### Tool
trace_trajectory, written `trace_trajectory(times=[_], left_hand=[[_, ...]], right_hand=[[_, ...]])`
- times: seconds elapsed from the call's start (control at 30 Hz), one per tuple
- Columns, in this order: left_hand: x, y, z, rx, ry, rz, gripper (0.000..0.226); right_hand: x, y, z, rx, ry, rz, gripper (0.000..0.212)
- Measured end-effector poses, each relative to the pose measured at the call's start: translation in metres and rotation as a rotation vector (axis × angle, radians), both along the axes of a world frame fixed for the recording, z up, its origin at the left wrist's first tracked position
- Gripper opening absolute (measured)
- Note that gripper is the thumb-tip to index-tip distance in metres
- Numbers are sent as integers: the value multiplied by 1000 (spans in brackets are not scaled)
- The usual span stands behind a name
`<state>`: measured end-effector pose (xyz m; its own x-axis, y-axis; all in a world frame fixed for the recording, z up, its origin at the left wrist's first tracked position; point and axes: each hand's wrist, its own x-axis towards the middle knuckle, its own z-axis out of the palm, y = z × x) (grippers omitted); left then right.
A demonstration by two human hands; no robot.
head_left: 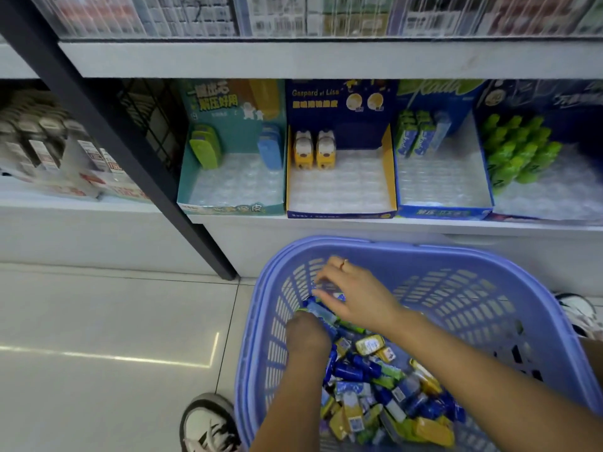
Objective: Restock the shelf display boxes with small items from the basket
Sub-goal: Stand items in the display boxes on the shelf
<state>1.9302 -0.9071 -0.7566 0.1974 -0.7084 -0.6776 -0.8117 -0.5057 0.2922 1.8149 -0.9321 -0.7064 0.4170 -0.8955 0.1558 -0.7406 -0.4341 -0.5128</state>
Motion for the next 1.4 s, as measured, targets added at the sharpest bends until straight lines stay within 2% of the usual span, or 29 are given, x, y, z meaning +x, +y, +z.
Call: trace_trajectory(times=[0.1, 0.2, 0.3, 0.4, 0.57, 0.67, 0.73, 0.8, 0.87, 0.93, 1.0, 1.1, 1.27, 1.33, 1.4], left_hand=[[0, 2, -5, -64, -27, 32, 44], [3, 2, -7, -135, 16, 63, 34], [2, 0, -4, -62, -5, -4, 26], [4, -4, -7, -44, 13, -21, 25], [2, -5, -14, -42, -32, -204, 35], [-3, -4, -14, -57, -44, -356, 32], [-4, -5, -10, -61, -28, -362, 36], [-3, -9, 0, -70, 26, -295, 40], [-2, -16, 13, -63, 158, -220, 38], [-1, -22, 29, -4, 426, -51, 20], [-3, -25, 48, 115, 744, 122, 4], [-8, -30, 83, 138, 1019, 178, 7], [-22, -44, 144, -40, 1208, 109, 16], [-27, -46, 160, -161, 1247, 91, 17], [-32, -46, 172, -269, 1275, 118, 16]], right_hand=[[1, 18, -46, 354, 180, -39, 23], [5, 33, -80, 532, 162, -60, 35], [9, 37, -92, 592, 23, -103, 29], [10, 35, -102, 544, 64, -155, 36], [-5, 35, -104, 618, 50, -275, 14], [-28, 38, -94, 718, -92, -412, 27], [-42, 37, -83, 807, -168, -461, 16], [-52, 34, -65, 951, -425, -497, 8], [-60, 30, -36, 1049, -653, -492, 12], [-71, 25, -8, 1068, -726, -439, 20], [-82, 22, 22, 1038, -697, -343, 24], [-93, 17, 68, 915, -671, -244, 19], [-103, 1, 131, 420, -941, -358, 19], [-111, -12, 146, 194, -894, -461, 22], [-123, -31, 154, 15, -756, -576, 24]])
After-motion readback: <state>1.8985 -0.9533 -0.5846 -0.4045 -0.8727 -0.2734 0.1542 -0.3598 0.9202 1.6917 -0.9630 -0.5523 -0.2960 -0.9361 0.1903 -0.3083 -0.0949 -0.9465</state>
